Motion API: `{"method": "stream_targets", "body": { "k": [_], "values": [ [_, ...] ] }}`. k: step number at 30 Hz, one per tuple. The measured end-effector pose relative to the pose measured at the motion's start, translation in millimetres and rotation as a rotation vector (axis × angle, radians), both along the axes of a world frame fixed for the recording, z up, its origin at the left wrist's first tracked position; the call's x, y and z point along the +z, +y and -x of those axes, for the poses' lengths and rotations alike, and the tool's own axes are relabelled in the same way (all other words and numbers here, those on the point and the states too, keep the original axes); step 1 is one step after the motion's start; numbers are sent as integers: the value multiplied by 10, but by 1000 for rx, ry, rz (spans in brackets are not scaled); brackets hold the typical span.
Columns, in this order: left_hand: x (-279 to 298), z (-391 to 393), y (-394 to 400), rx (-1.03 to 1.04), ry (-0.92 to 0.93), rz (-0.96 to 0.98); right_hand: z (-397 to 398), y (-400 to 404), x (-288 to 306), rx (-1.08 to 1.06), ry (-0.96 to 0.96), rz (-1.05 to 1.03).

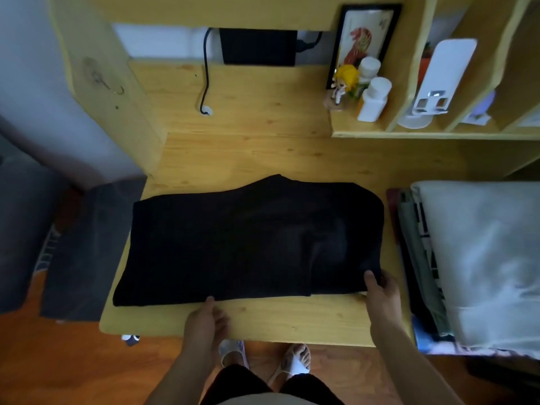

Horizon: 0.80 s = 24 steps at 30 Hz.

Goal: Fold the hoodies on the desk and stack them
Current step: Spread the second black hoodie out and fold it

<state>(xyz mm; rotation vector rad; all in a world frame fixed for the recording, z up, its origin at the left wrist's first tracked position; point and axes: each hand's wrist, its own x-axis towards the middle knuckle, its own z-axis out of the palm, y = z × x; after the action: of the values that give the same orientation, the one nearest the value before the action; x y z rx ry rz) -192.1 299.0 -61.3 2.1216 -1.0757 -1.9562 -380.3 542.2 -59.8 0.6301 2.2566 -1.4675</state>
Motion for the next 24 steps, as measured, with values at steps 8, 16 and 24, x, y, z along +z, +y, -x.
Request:
{"method": "stream_targets", "body": {
  "k": [8, 16, 24],
  "values": [
    [36, 309, -97, 255, 200, -213, 203, 105, 66, 29, -402, 218],
    [-7, 371, -189, 493, 234, -121, 299, 13, 230, -78, -287, 443],
    [-48, 205, -306, 272, 94, -69, 262, 224, 29, 31, -129, 78]
  ]
}}
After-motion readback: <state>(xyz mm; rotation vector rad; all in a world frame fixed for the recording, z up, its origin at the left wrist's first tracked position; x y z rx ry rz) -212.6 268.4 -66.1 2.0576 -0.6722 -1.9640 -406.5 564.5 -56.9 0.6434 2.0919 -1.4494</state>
